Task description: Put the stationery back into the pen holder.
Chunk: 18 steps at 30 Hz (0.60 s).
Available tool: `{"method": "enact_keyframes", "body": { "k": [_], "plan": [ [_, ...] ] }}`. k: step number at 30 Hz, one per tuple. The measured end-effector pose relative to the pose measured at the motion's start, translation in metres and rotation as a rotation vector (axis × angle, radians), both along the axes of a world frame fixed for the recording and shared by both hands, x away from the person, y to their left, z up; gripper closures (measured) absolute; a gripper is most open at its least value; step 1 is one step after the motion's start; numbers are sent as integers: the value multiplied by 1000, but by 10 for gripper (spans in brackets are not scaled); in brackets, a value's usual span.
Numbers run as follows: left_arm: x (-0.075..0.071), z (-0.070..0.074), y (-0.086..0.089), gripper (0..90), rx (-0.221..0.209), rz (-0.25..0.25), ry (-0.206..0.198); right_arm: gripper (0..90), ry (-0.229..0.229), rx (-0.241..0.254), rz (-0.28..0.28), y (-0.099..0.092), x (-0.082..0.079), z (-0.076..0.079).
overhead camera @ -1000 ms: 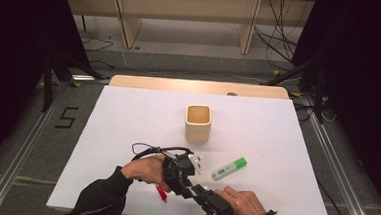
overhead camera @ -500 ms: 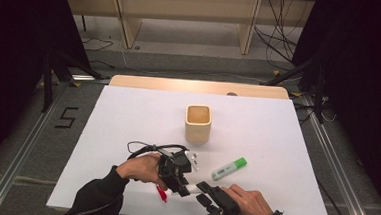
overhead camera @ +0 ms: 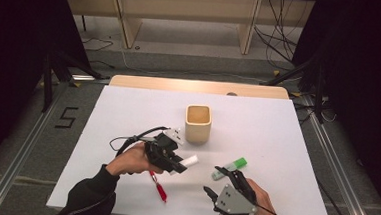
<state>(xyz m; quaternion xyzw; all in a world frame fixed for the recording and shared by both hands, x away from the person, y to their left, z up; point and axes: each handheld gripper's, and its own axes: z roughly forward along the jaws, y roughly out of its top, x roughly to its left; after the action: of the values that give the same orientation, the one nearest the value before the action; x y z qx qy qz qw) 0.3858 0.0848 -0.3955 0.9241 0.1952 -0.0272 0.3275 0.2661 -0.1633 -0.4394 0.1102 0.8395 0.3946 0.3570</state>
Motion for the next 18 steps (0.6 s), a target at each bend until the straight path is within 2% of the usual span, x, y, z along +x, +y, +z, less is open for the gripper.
{"method": "enact_keyframes", "body": {
  "k": [5, 7, 9, 14, 18],
  "plan": [
    [6, 2, 10, 699, -69, 92, -39, 311, 200, 190, -92, -12, 10, 4],
    [7, 3, 12, 699, -97, 130, -59, 306, 274, 273, -109, -19, 13, 6],
    [8, 4, 14, 699, -121, 156, -87, 306, 303, 325, -126, -25, 14, 6],
    [8, 7, 15, 699, -164, 213, -137, 295, 373, 392, -175, -37, 17, 1],
    [10, 8, 17, 699, -195, 251, -167, 290, 404, 432, -197, -45, 21, -1]
  ]
}}
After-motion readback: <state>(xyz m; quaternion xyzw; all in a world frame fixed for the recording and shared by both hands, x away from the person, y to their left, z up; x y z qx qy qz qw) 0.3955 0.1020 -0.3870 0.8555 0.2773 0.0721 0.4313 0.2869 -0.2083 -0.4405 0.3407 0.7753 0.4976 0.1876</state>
